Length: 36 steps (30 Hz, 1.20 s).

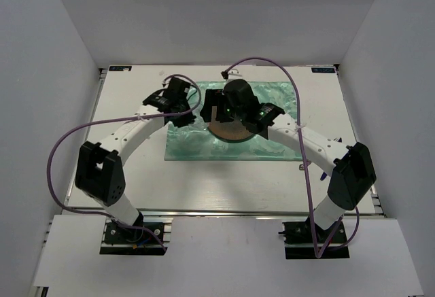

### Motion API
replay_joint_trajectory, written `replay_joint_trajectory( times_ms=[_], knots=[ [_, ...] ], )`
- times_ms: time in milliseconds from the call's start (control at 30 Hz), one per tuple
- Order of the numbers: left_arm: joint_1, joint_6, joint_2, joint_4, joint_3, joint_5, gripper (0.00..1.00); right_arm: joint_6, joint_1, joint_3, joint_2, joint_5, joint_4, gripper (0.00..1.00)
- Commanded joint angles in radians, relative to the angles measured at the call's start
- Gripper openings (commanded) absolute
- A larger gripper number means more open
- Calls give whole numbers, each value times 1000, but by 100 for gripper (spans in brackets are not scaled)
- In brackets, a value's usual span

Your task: Set the dinner table for one person

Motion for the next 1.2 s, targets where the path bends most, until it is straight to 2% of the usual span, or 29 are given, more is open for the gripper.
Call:
replay_joint_trajectory(
  times_ms=[0,133,233,433,533,600,633,667,700,800,833,867,900,933,1100,1133,1167],
  knots=[
    [-60,10,6,-32,68,-51,0,31,5,28,-12,114,-14,88],
    [-97,10,43,-57,122,-66,0,36,0,-4,-36,161,9,88],
    [-121,1,25,-40,133,-65,0,31,2,29,-1,215,-42,86],
    [-155,-9,41,-66,191,-77,0,23,6,28,43,185,-39,68],
    [-166,-13,61,-71,220,-63,0,16,9,43,68,138,-33,53],
    [-175,-21,66,-69,239,-66,0,6,9,60,85,126,-40,25],
    [-175,-21,67,-71,246,-68,2,5,9,60,83,131,-40,1],
    [-175,-29,67,-78,254,-75,7,6,9,59,79,134,-39,0],
    [-175,-33,64,-78,260,-91,23,8,9,57,74,137,-36,0],
    [-175,-50,46,-72,257,-106,46,11,6,59,62,140,-37,0],
    [-175,-64,44,-74,255,-120,58,11,5,59,60,141,-37,0],
    [-175,-70,40,-77,252,-121,64,12,0,62,60,146,-36,0],
    [-175,-76,34,-83,251,-130,75,11,0,71,63,158,-40,0],
    [-175,-94,22,-100,249,-153,80,15,-7,80,77,170,-60,0],
    [-157,-156,-82,-103,173,-212,90,55,-61,114,147,158,-105,0],
    [-157,-191,-107,-112,147,-276,98,60,-79,125,155,158,-112,0],
    [-157,-203,-132,-118,139,-305,98,80,-107,135,160,198,-123,0]
  ],
)
